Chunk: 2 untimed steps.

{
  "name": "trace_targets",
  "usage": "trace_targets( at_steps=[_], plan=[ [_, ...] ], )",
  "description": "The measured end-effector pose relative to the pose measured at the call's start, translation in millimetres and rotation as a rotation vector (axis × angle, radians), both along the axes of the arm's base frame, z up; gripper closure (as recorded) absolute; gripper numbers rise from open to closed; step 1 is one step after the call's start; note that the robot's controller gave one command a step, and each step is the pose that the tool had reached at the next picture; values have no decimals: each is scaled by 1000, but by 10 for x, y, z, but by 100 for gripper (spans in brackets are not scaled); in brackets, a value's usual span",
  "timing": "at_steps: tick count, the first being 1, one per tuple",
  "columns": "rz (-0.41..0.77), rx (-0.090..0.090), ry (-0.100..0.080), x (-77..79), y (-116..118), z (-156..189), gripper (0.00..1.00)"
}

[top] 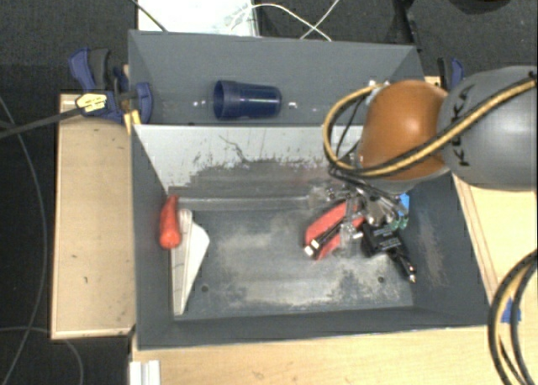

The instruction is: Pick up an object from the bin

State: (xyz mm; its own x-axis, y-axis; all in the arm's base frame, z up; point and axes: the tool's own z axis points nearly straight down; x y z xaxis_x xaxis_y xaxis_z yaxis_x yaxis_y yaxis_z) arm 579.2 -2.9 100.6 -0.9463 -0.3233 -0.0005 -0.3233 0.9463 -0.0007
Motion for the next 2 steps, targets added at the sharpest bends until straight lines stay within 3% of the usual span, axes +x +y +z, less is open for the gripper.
trace_targets(
  at_steps=[1,2],
  plan=[
    [-90,9,-9,106,-281,-309,0],
    [75,4,-8,111,-274,-301,100]
  ],
)
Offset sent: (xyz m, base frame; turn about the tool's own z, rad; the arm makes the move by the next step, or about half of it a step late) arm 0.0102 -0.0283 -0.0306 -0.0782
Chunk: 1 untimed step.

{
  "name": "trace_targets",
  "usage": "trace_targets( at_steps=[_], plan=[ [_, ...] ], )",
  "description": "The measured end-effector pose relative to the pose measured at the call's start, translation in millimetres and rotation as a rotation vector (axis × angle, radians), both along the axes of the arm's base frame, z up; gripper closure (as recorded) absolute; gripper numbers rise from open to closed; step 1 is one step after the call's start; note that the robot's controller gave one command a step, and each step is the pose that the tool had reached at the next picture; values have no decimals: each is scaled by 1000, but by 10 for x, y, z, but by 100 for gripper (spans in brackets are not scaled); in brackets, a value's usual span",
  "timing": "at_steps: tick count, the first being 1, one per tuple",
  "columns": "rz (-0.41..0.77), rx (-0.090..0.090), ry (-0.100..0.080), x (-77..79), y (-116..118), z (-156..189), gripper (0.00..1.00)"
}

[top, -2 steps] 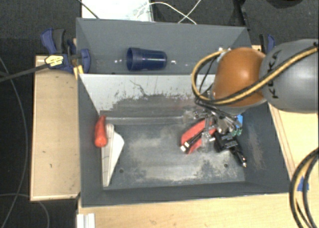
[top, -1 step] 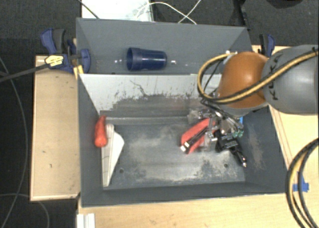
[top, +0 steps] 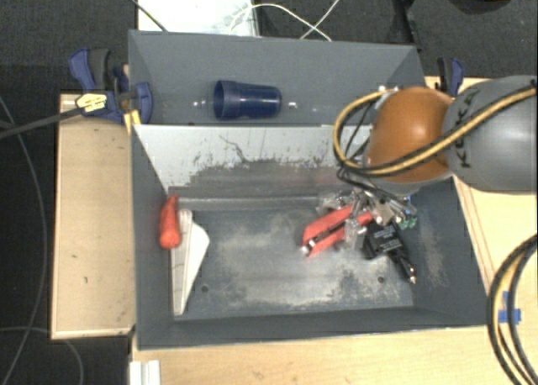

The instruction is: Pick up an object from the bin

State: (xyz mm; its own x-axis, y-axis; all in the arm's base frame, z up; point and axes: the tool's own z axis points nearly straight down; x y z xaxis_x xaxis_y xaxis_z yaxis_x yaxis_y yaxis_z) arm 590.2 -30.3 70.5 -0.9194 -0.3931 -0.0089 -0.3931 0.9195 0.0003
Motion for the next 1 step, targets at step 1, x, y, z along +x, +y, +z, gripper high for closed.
trace_targets(
  at_steps=[1],
  plan=[
    [-2,0,0,0,0,2,100]
  ],
)
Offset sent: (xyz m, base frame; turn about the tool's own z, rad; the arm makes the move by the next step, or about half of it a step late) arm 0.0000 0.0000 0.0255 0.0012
